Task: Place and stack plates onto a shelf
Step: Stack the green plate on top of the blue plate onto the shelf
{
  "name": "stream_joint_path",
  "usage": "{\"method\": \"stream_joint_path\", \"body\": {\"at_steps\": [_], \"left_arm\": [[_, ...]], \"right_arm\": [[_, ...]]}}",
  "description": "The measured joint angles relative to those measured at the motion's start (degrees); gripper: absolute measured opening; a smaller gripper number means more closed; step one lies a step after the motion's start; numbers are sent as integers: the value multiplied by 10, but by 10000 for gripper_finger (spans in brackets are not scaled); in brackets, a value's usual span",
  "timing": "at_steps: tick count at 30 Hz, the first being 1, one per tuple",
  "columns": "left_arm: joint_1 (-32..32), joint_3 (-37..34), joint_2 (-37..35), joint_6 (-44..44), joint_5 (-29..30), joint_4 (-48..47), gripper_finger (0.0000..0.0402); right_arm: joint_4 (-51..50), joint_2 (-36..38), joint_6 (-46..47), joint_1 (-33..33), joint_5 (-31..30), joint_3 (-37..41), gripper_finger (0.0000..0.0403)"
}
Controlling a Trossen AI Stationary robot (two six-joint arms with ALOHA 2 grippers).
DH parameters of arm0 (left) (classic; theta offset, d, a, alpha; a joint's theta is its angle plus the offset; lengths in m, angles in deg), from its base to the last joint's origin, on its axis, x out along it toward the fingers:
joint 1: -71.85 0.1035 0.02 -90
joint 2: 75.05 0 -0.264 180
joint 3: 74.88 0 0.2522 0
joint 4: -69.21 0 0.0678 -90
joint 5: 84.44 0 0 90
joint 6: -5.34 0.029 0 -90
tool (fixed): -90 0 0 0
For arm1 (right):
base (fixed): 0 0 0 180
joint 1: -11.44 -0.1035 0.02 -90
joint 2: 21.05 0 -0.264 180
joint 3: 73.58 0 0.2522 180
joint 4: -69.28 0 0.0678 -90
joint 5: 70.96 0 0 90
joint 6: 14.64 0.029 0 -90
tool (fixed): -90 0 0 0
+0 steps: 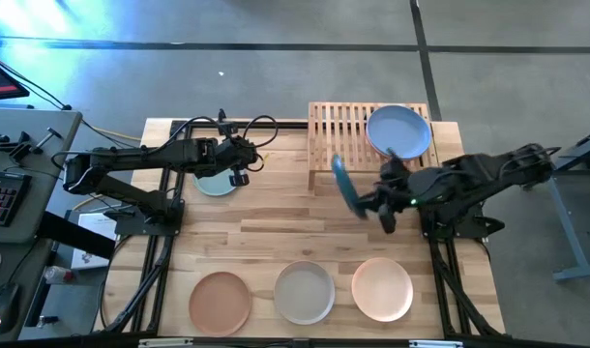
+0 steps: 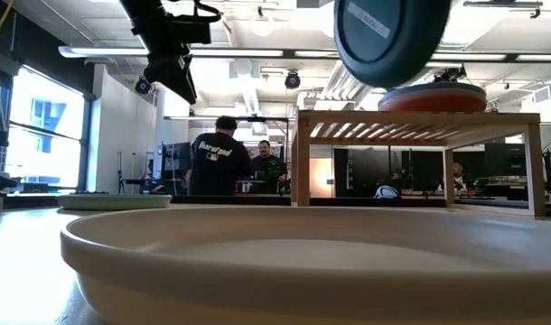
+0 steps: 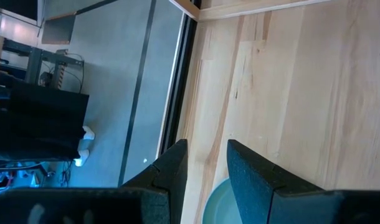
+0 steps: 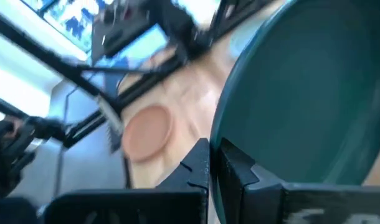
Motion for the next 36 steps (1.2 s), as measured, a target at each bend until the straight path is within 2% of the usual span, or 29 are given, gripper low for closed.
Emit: {"method": "stream_joint_path", "body": {"at_steps": [10, 17, 23, 30, 36], "left_arm": [[0, 0, 0, 0, 0, 24, 102], [0, 0, 0, -32, 1, 25, 102], [0, 0, 0, -80, 2, 25, 102], [0, 0, 0, -109, 2, 25, 102], [0, 0, 0, -110, 5, 25, 102]], "right_arm": [[-3, 72, -178, 1, -181, 0, 0], [-60, 95, -296, 56, -245, 0, 0], [-154, 97, -360, 131, -239, 0, 0], [-223, 91, -418, 206, -163, 0, 0], [-263, 55, -495, 254, -121, 0, 0]]}}
